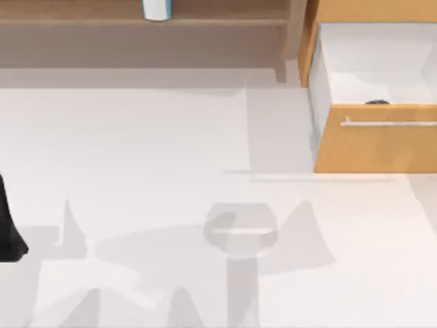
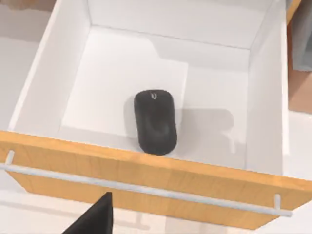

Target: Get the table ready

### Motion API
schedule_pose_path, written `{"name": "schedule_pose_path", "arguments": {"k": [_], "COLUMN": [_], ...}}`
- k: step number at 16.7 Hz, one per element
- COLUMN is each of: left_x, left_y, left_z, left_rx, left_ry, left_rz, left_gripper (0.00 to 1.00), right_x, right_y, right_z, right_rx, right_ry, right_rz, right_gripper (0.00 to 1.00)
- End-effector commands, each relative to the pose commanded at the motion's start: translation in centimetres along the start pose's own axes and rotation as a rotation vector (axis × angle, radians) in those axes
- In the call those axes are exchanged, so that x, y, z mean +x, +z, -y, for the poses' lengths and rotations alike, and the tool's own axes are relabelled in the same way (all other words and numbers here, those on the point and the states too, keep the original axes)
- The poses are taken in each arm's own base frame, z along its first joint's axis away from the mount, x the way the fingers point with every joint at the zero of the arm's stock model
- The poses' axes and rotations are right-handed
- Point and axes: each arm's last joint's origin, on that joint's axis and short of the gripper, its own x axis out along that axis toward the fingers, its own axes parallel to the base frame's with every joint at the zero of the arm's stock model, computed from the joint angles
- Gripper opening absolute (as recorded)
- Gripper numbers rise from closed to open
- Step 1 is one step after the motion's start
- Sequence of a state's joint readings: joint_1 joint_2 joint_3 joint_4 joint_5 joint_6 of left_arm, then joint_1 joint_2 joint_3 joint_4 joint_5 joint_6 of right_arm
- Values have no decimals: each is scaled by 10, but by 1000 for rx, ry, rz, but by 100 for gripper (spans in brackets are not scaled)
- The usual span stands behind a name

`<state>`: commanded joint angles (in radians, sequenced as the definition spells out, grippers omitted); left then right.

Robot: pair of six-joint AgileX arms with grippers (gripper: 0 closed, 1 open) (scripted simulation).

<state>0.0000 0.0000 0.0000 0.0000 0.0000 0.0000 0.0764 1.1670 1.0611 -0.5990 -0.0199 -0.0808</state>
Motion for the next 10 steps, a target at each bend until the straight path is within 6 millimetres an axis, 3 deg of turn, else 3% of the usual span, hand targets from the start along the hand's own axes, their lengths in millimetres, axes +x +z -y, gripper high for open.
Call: {"name": "schedule_pose_path", "arguments": {"k": [3,5,10], "left_x": [0,0,0], "left_y": [0,0,0], "left_z": [0,0,0], "left_rx": [0,0,0], "left_ry": [0,0,0], "left_rz": [0,0,0], "left_gripper": [100,100,100], "right_x": [65,113,216], "right_y": [46,63,67], "right_z": [-1,-4,-13], "right_rx": [-29,-47,-85], "right_ry": [35,54,92], "right_rz": [-214,-341,-599], "right_gripper": [100,100,100]}}
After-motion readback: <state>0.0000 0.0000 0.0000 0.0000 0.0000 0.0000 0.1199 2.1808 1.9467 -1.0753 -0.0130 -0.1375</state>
